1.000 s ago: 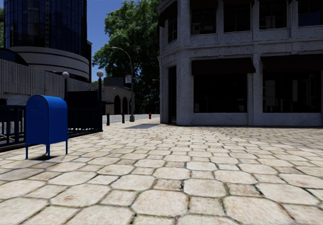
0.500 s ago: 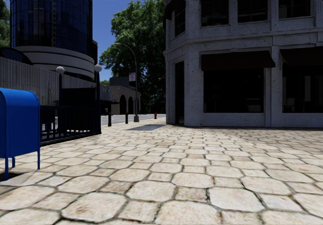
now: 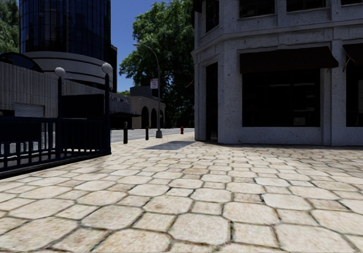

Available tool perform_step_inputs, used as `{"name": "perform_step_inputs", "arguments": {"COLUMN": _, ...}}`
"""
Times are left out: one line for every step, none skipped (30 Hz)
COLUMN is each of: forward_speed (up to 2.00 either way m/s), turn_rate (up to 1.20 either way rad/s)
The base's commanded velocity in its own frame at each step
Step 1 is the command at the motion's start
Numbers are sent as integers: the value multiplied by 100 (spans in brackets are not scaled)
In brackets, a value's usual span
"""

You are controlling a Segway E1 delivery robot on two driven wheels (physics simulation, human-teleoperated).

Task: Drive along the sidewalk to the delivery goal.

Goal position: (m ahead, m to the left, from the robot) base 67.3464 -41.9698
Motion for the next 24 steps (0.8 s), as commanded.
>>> {"name": "perform_step_inputs", "arguments": {"forward_speed": 199, "turn_rate": 22}}
{"name": "perform_step_inputs", "arguments": {"forward_speed": 199, "turn_rate": 22}}
{"name": "perform_step_inputs", "arguments": {"forward_speed": 199, "turn_rate": 13}}
{"name": "perform_step_inputs", "arguments": {"forward_speed": 199, "turn_rate": 13}}
{"name": "perform_step_inputs", "arguments": {"forward_speed": 199, "turn_rate": 5}}
{"name": "perform_step_inputs", "arguments": {"forward_speed": 199, "turn_rate": 0}}
{"name": "perform_step_inputs", "arguments": {"forward_speed": 199, "turn_rate": 0}}
{"name": "perform_step_inputs", "arguments": {"forward_speed": 199, "turn_rate": 0}}
{"name": "perform_step_inputs", "arguments": {"forward_speed": 199, "turn_rate": 0}}
{"name": "perform_step_inputs", "arguments": {"forward_speed": 199, "turn_rate": 0}}
{"name": "perform_step_inputs", "arguments": {"forward_speed": 199, "turn_rate": 0}}
{"name": "perform_step_inputs", "arguments": {"forward_speed": 199, "turn_rate": 0}}
{"name": "perform_step_inputs", "arguments": {"forward_speed": 199, "turn_rate": 0}}
{"name": "perform_step_inputs", "arguments": {"forward_speed": 199, "turn_rate": 0}}
{"name": "perform_step_inputs", "arguments": {"forward_speed": 199, "turn_rate": 0}}
{"name": "perform_step_inputs", "arguments": {"forward_speed": 199, "turn_rate": 0}}
{"name": "perform_step_inputs", "arguments": {"forward_speed": 199, "turn_rate": 0}}
{"name": "perform_step_inputs", "arguments": {"forward_speed": 199, "turn_rate": 0}}
{"name": "perform_step_inputs", "arguments": {"forward_speed": 199, "turn_rate": 0}}
{"name": "perform_step_inputs", "arguments": {"forward_speed": 199, "turn_rate": 0}}
{"name": "perform_step_inputs", "arguments": {"forward_speed": 199, "turn_rate": 0}}
{"name": "perform_step_inputs", "arguments": {"forward_speed": 199, "turn_rate": 0}}
{"name": "perform_step_inputs", "arguments": {"forward_speed": 199, "turn_rate": 0}}
{"name": "perform_step_inputs", "arguments": {"forward_speed": 199, "turn_rate": 0}}
